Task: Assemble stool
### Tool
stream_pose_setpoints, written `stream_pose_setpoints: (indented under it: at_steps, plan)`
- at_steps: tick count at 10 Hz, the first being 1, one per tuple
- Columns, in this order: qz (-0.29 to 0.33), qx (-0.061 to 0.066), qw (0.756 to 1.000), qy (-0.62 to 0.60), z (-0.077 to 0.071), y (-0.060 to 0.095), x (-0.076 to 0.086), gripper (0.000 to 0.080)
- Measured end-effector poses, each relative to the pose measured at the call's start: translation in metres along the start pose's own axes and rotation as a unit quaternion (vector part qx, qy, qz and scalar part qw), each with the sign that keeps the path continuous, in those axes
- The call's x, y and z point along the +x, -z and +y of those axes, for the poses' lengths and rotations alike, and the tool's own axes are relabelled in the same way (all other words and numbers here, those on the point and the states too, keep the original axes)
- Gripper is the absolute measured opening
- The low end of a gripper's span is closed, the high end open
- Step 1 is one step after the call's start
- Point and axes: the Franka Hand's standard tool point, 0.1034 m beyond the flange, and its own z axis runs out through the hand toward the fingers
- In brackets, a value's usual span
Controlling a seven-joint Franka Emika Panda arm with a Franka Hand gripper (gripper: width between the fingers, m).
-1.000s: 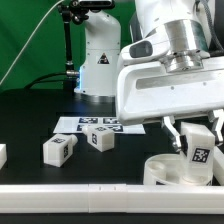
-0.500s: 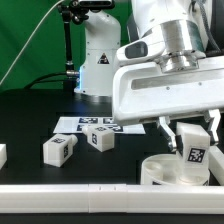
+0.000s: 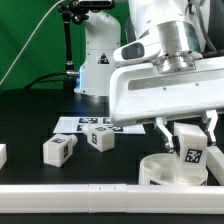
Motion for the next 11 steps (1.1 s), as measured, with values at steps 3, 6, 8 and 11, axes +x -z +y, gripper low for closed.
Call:
stream_pose_setpoints:
  at_steps: [3,6,8,11]
  plan:
    - [-0.003,0.0,1.0,-0.001,0.001,0.0,-0.001,0.0595]
    - [-0.002,0.001,1.0,0.001,0.0,0.007,0.008,0.0646]
    - [-0.012,0.005,1.0,0.004,-0.002,0.016,0.018,0.0646]
    - [-0.011,0.005,1.0,0.004,-0.003,0.016,0.019,0.0649]
